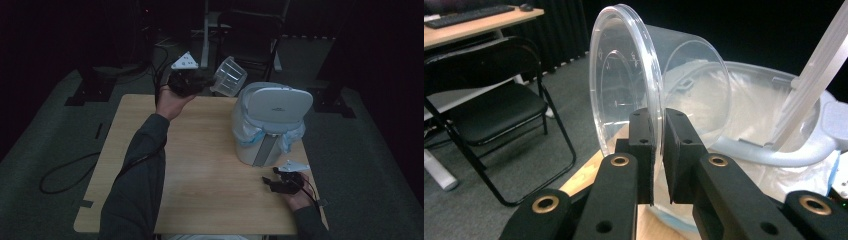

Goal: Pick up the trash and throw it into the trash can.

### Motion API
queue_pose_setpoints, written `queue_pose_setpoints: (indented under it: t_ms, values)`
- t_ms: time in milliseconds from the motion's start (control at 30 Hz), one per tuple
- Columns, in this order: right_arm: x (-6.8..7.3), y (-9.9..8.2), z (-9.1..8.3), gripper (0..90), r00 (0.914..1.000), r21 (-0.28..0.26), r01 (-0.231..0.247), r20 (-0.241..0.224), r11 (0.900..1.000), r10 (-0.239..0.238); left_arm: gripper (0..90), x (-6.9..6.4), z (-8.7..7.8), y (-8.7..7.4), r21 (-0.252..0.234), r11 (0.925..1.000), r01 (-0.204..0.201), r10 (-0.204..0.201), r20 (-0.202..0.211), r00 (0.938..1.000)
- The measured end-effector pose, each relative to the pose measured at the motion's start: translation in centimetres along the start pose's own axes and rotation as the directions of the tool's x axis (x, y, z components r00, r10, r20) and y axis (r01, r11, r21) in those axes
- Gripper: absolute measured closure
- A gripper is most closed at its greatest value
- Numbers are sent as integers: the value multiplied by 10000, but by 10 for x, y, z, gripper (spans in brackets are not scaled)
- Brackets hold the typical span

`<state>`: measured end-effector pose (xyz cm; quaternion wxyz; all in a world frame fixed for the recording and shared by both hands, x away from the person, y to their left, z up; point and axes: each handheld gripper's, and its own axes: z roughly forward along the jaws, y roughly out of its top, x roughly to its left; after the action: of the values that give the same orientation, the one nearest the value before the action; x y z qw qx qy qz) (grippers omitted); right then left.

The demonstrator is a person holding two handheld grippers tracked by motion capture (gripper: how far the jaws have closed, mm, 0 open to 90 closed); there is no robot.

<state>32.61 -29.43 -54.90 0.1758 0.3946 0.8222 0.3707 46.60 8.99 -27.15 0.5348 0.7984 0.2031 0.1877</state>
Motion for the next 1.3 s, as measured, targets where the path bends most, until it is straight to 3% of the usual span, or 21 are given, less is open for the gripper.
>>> queue_pose_setpoints:
  t_ms: [533, 1300]
  values:
    - [0, 0, 0, 346, 10000, 14, 1, 1, 10000, -1, 841, -12, 5, 26, -268, 9992, -302, 308, 234, 9993]
    - [0, 0, 0, 344, 10000, 15, 25, -21, 10000, -25, 841, -30, 28, 47, -411, 9979, -494, 525, 769, 9957]
